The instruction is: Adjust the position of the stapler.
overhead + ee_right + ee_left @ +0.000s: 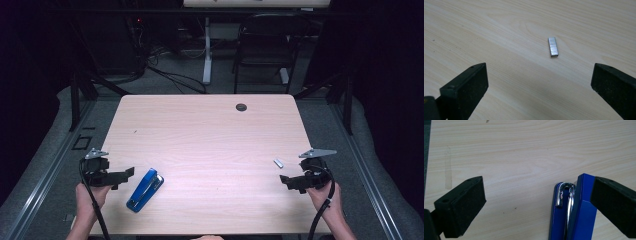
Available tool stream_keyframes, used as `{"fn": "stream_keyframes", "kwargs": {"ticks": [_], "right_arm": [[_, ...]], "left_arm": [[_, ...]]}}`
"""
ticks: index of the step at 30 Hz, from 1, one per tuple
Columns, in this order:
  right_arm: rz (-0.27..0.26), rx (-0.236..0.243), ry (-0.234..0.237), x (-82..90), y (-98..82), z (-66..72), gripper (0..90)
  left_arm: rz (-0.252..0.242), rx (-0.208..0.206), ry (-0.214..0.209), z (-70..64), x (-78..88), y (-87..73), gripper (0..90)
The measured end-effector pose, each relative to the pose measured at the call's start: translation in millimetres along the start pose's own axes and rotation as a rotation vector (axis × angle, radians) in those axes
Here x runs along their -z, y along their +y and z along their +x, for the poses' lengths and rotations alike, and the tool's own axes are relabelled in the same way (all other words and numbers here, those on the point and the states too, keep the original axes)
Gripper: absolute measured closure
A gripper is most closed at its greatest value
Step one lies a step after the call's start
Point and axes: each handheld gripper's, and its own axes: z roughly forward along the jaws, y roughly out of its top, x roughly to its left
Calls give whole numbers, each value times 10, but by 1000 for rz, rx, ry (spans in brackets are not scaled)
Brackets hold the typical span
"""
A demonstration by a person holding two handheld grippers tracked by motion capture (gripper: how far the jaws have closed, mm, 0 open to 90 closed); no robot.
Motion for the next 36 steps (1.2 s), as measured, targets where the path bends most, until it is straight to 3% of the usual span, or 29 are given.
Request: {"fn": "stream_keyframes", "kwargs": {"ticks": [15, 27, 36], "right_arm": [[29, 4, -10, -44, 8, -18, 21], [36, -2, -7, -61, 13, -21, 23], [49, -4, -12, -71, 8, -29, 28]], "left_arm": [[86, -80, -50, -142, -106, 16, 0], [198, -170, -88, -323, -253, -8, 12], [255, -251, -123, -452, -352, -22, 210]]}}
